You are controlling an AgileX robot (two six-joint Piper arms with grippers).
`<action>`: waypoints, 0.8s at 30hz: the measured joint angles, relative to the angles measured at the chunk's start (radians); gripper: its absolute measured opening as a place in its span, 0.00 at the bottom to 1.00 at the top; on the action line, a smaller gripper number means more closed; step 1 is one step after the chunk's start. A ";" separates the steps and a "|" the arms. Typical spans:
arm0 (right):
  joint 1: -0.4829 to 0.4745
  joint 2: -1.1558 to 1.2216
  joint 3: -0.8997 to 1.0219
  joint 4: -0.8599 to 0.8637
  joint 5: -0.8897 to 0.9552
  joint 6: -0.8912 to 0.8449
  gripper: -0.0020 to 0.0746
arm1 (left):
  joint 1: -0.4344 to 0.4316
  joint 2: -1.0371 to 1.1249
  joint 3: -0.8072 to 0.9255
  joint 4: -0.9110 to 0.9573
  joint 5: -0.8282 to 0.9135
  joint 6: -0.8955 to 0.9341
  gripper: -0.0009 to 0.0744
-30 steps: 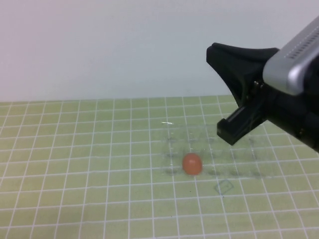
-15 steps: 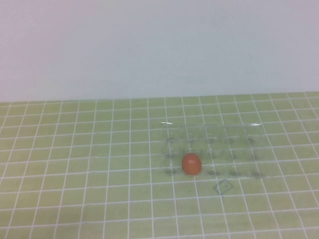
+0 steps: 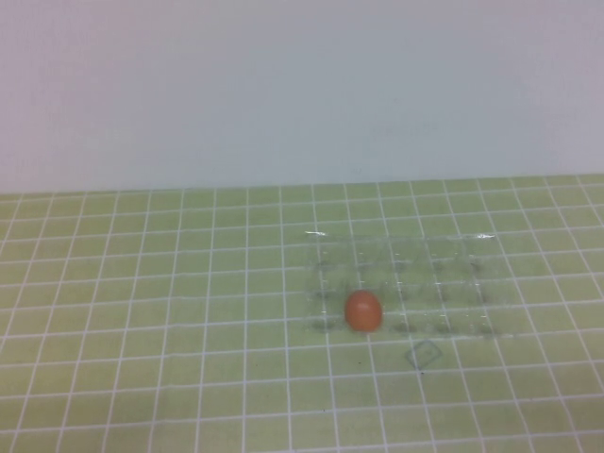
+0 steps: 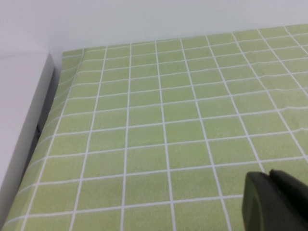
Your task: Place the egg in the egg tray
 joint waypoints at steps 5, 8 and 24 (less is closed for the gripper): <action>-0.045 -0.082 0.033 0.004 0.118 0.000 0.02 | 0.000 0.000 0.000 0.000 0.000 0.000 0.01; -0.052 -0.094 0.033 -0.032 0.171 0.000 0.02 | 0.000 0.000 0.000 0.000 0.000 0.000 0.01; -0.056 -0.096 0.033 -0.044 0.271 0.000 0.02 | 0.000 0.000 0.000 0.000 0.000 0.000 0.01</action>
